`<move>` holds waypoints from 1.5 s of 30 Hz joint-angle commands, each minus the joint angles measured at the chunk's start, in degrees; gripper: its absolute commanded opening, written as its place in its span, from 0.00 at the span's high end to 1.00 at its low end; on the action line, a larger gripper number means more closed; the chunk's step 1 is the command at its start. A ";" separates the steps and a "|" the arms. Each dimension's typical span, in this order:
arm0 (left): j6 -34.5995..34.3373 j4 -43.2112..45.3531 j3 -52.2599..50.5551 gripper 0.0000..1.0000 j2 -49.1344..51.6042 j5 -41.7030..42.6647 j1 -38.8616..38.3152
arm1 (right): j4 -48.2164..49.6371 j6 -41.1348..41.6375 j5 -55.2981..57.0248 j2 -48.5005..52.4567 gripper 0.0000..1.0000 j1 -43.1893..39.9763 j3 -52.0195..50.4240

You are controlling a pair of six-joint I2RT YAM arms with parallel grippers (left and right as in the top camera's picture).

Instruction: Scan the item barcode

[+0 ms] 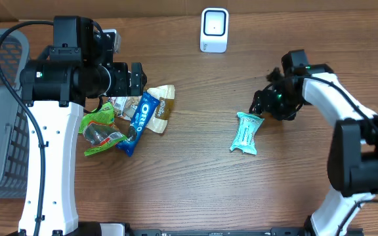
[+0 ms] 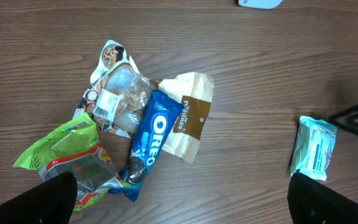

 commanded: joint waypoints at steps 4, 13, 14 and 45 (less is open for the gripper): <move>-0.61 0.00 -0.22 0.00 0.24 -0.31 0.00 | 2.23 -7.80 -4.70 4.44 0.23 0.33 -0.31; -0.61 0.00 -0.22 0.00 0.24 -0.31 0.00 | -1.25 -13.11 -10.69 6.10 0.58 1.20 -0.31; -0.61 0.00 -0.22 0.00 0.24 -0.31 0.00 | -2.03 -13.11 -10.71 6.10 0.54 1.27 -0.31; -0.61 0.00 -0.22 0.00 0.24 -0.33 0.00 | -3.15 -8.87 -11.63 5.95 0.96 2.58 -1.51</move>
